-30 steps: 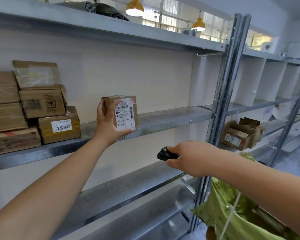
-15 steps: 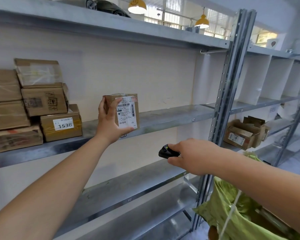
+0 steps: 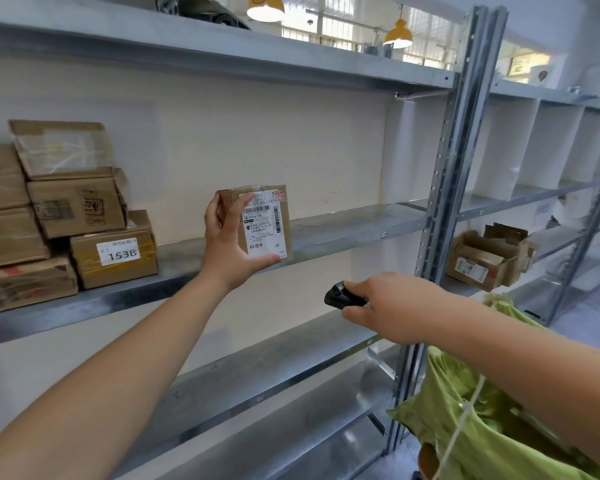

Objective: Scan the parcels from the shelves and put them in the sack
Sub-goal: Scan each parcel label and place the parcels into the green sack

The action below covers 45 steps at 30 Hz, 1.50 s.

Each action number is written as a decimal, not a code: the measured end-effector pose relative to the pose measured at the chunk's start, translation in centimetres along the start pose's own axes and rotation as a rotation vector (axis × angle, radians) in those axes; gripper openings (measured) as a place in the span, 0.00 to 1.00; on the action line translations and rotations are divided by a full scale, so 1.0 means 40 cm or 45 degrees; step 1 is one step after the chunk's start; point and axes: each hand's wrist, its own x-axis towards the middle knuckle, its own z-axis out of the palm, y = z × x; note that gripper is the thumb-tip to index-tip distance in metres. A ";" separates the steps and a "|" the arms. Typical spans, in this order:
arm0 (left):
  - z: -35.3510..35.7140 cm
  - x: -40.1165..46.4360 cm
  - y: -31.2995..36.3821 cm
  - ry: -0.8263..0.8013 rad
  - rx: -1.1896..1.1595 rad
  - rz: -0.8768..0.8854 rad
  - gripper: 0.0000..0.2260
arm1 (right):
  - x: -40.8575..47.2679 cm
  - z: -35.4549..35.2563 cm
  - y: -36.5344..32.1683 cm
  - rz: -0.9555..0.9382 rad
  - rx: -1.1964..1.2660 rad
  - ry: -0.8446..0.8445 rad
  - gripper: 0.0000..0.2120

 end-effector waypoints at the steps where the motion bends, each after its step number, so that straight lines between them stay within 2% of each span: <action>1: 0.014 0.001 0.015 -0.027 -0.014 0.029 0.53 | -0.002 0.002 0.010 0.016 0.017 -0.006 0.26; 9: 0.204 0.028 0.143 -0.186 -0.126 0.162 0.53 | -0.036 0.028 0.141 0.189 0.119 -0.037 0.25; 13: 0.345 0.035 0.193 -0.268 -0.191 0.186 0.53 | -0.063 0.051 0.254 0.304 0.178 -0.042 0.24; 19: 0.601 0.039 0.287 -0.451 -0.301 0.216 0.54 | -0.107 0.098 0.464 0.480 0.258 -0.097 0.27; 21: 0.701 0.026 0.318 -0.510 -0.325 0.198 0.53 | -0.124 0.124 0.543 0.538 0.269 -0.125 0.24; 27: 0.997 -0.081 0.405 -0.746 -0.451 0.062 0.52 | -0.177 0.255 0.782 0.722 0.386 -0.214 0.26; 32: 1.211 -0.223 0.435 -0.950 -0.439 -0.026 0.53 | -0.226 0.398 0.930 0.834 0.563 -0.334 0.24; 37: 1.367 -0.337 0.447 -1.221 -0.412 -0.100 0.53 | -0.277 0.518 1.030 0.971 0.710 -0.422 0.15; 41: 1.489 -0.405 0.443 -1.449 -0.406 -0.197 0.53 | -0.306 0.615 1.094 1.160 0.779 -0.475 0.18; 45: 1.626 -0.473 0.421 -1.656 -0.396 -0.298 0.53 | -0.308 0.703 1.125 1.356 0.820 -0.535 0.16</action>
